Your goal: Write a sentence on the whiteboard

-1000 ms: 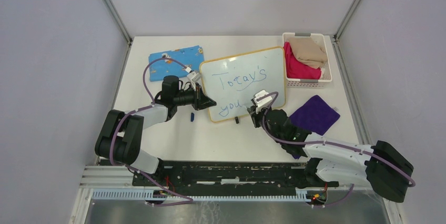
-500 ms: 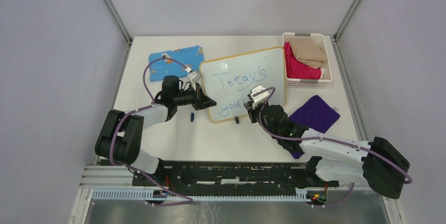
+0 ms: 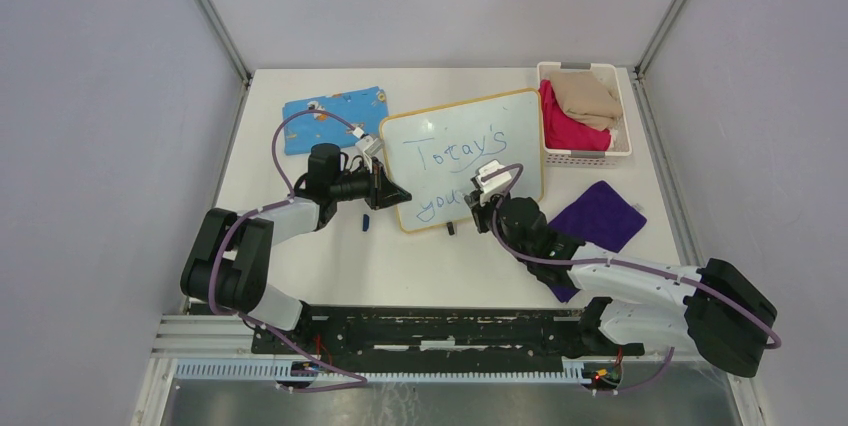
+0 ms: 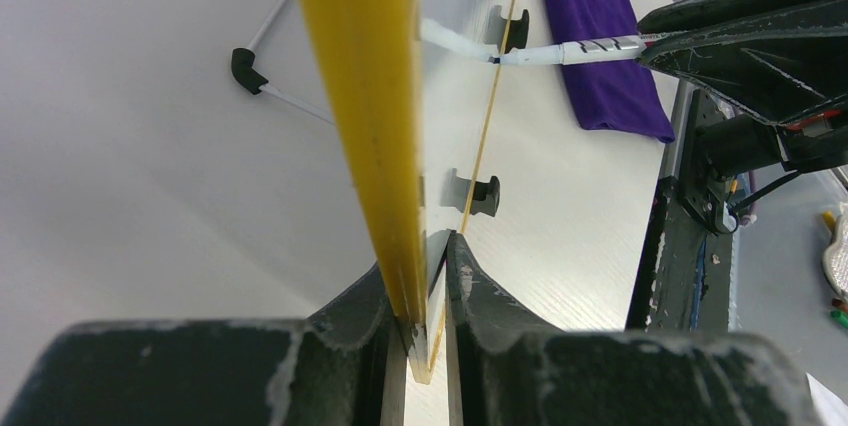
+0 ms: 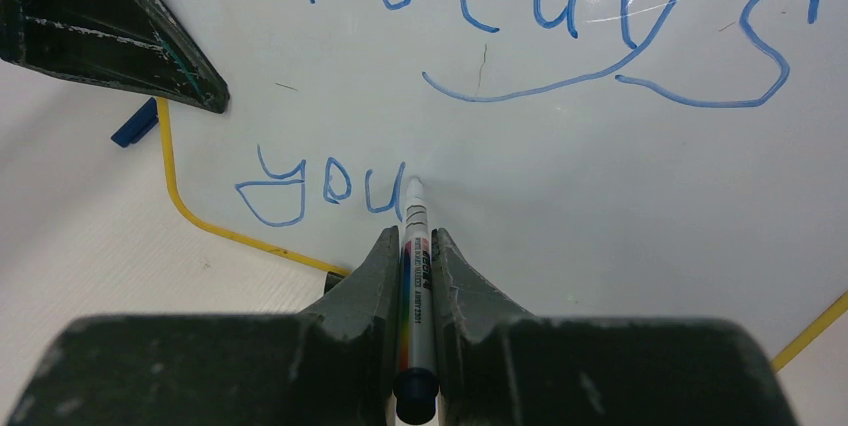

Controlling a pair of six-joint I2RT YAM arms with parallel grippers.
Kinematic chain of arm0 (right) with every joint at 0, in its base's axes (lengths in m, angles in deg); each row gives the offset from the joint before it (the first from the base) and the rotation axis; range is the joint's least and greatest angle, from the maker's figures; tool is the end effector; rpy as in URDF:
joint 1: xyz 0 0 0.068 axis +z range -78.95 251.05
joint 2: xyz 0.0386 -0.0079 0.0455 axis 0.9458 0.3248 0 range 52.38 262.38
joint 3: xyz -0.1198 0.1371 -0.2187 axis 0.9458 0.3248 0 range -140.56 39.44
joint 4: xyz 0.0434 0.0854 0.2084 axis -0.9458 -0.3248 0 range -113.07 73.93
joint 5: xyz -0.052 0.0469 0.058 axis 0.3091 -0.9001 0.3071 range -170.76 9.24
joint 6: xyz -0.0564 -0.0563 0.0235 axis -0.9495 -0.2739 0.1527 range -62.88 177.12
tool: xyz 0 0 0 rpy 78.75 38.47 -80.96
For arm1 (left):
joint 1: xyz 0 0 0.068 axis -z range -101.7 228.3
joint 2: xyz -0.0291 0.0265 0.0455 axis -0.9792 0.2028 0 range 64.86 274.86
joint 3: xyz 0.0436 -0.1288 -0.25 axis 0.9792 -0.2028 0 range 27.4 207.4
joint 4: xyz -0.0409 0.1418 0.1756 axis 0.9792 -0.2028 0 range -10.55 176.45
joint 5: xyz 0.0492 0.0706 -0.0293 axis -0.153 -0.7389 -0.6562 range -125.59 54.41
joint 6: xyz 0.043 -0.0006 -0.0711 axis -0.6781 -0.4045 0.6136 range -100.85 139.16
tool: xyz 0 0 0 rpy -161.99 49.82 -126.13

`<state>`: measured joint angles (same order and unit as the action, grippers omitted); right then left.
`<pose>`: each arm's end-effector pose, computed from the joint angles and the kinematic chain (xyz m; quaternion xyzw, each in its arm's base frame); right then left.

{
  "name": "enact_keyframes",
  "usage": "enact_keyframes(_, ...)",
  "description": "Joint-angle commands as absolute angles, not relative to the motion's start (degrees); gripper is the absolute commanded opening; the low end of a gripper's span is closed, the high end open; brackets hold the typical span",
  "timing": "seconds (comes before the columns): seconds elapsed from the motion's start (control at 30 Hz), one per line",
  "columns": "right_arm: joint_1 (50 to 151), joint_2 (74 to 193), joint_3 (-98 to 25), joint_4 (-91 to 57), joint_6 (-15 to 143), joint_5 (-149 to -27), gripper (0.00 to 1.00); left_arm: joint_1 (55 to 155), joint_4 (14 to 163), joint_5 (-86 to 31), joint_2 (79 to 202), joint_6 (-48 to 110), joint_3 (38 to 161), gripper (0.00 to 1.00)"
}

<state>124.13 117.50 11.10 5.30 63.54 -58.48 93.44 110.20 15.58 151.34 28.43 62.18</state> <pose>0.1688 0.1789 0.2486 -0.2016 0.7631 0.1616 0.5924 0.2614 -0.1293 0.2051 0.2618 0.7605 -0.4600 0.3762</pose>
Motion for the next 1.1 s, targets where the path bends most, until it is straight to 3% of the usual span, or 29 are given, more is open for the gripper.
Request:
enact_keyframes(0.0, 123.2, 117.0, 11.8, 7.5, 63.9, -57.2, 0.00, 94.7, 104.1, 11.3, 152.9, 22.5, 62.0, 0.20)
enact_keyframes(0.57, 123.2, 114.4, 17.8, 7.3, 66.1, -58.5, 0.00, 94.9, 103.7, 11.2, 153.0, 22.3, 62.2, 0.20)
enact_keyframes(1.07, 123.1, 116.9, 11.5, 7.4, 64.5, -57.5, 0.00, 95.0, 103.4, 10.9, 153.0, 22.3, 62.2, 0.20)
